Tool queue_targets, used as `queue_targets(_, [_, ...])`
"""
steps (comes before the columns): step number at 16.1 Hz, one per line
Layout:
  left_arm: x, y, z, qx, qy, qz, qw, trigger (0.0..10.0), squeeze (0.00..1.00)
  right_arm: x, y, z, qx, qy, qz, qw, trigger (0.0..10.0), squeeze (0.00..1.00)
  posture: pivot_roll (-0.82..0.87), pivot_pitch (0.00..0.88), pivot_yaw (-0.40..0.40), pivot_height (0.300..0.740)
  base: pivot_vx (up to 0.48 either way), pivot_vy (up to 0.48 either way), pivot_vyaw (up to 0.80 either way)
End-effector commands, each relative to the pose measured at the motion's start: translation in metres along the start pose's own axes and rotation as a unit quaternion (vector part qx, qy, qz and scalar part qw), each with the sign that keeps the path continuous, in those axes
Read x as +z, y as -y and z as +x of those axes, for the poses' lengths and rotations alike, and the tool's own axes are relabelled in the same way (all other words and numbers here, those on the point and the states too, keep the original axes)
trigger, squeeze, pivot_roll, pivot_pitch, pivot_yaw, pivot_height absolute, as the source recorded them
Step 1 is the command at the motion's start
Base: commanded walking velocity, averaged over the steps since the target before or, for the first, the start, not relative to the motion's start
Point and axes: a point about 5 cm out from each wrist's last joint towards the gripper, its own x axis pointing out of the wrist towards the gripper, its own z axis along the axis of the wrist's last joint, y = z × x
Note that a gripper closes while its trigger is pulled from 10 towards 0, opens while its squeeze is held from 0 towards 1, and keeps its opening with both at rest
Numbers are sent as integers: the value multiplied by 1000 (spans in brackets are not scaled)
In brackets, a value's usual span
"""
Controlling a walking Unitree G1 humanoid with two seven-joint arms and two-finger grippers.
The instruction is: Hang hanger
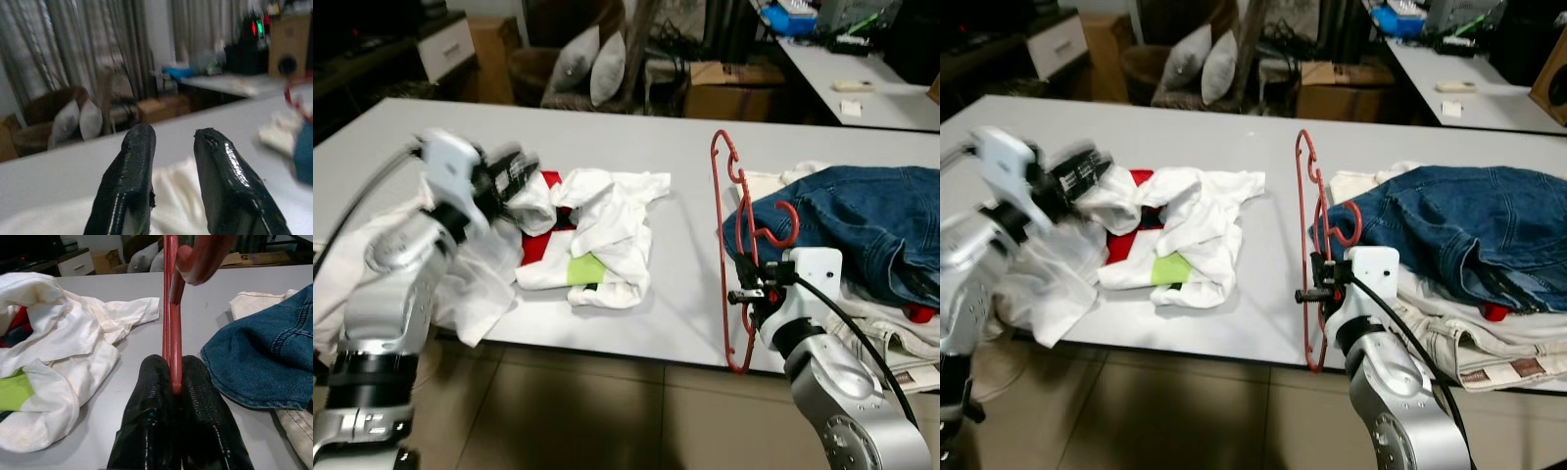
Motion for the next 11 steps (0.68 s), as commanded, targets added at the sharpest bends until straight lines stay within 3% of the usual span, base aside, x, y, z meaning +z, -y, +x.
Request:
queue_targets(1, [15,-5,2,19,25,-2,999,10000,1000,1,1,1,1,3,-3,1000,10000,0,51,0,37,740,0,0,0])
queue_targets(2, [20,-1,2,31,14,-1,999,10000,1000,2,2,0,-1,6,-3,1000,10000,0,47,0,45,740,0,0,0])
queue_targets(3, [7,21,-4,-5,-26,-12,1000,10000,1000,6,1,-3,-8,20,-15,1000,10000,0,41,0,48,740,0,0,0])
queue_targets(4, [-6,43,-12,-25,-22,-15,999,10000,1000,9,0,-5,-13,29,-26,999,10000,0,28,0,47,740,0,0,0])
queue_targets(5, [-21,58,-21,5,-19,-15,1000,10000,898,12,0,-9,-21,41,-30,998,10000,0,24,0,38,740,0,0,-781])
queue_targets(6, [-34,69,-27,31,-35,-30,998,10000,275,15,0,-14,-24,50,-30,998,10000,0,21,0,29,740,0,0,-788])
queue_targets(9, [-49,83,-32,64,-59,-51,995,10000,231,16,2,-19,-25,55,-40,997,10000,0,17,0,17,740,0,0,-788])
queue_targets(11, [-46,87,-23,66,-54,-46,995,10000,235,19,0,-16,-13,57,-39,997,10000,0,8,2,14,740,0,-379,0])
